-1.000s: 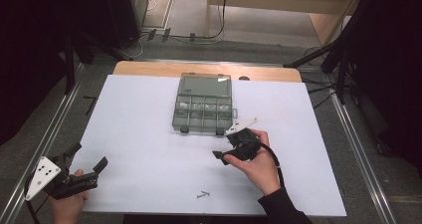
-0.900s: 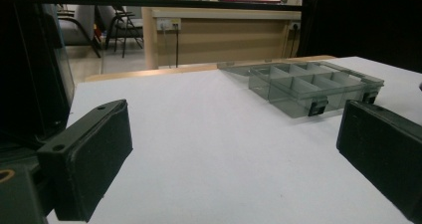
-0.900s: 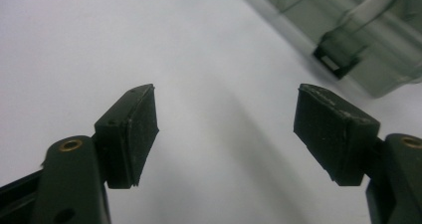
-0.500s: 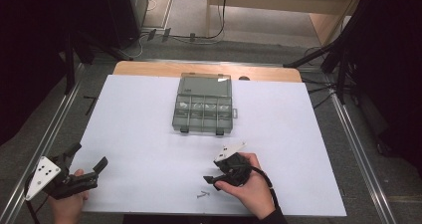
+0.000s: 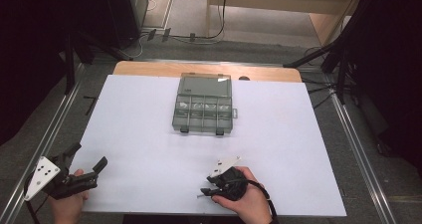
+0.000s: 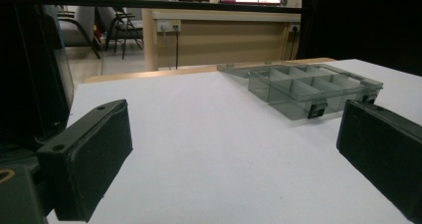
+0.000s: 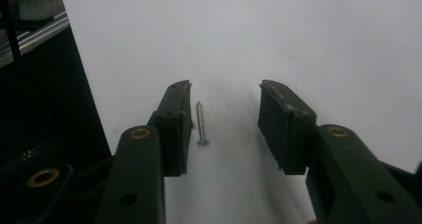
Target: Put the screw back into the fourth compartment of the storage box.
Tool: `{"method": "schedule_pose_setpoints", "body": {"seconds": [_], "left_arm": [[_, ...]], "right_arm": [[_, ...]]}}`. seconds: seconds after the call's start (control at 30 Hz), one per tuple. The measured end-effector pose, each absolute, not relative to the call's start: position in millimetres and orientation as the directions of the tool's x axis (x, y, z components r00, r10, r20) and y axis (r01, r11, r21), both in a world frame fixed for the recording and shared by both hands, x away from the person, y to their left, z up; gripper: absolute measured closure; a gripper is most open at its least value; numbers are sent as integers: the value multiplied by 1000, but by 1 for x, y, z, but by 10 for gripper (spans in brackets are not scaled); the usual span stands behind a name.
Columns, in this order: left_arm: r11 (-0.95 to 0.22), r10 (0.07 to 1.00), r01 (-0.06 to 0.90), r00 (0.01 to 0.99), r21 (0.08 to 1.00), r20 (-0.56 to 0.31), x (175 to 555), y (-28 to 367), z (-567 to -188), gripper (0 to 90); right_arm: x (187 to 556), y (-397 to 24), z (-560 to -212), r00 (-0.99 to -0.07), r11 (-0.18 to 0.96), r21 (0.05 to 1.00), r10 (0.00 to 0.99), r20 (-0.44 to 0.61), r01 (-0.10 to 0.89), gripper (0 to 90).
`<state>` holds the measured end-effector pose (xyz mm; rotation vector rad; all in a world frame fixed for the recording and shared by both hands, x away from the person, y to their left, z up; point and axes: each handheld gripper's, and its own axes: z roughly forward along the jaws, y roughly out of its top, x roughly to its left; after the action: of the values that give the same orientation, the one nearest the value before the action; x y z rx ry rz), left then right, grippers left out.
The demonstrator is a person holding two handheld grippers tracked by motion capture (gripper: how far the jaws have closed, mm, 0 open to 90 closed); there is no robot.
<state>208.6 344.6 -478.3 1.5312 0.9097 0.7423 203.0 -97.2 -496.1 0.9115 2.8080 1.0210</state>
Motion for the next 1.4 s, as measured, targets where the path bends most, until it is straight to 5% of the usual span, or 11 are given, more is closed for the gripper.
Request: {"method": "schedule_pose_setpoints", "body": {"seconds": [0.73,1.4], "left_arm": [[-53,867,150,497,987,-29,209,344,-478,12],[-56,866,150,499,987,-27,209,344,-478,12]], "right_arm": [[198,-90,-502,-860,664,579,493,136,472,884],[201,-88,-494,-862,660,591,492,126,464,897]]}}
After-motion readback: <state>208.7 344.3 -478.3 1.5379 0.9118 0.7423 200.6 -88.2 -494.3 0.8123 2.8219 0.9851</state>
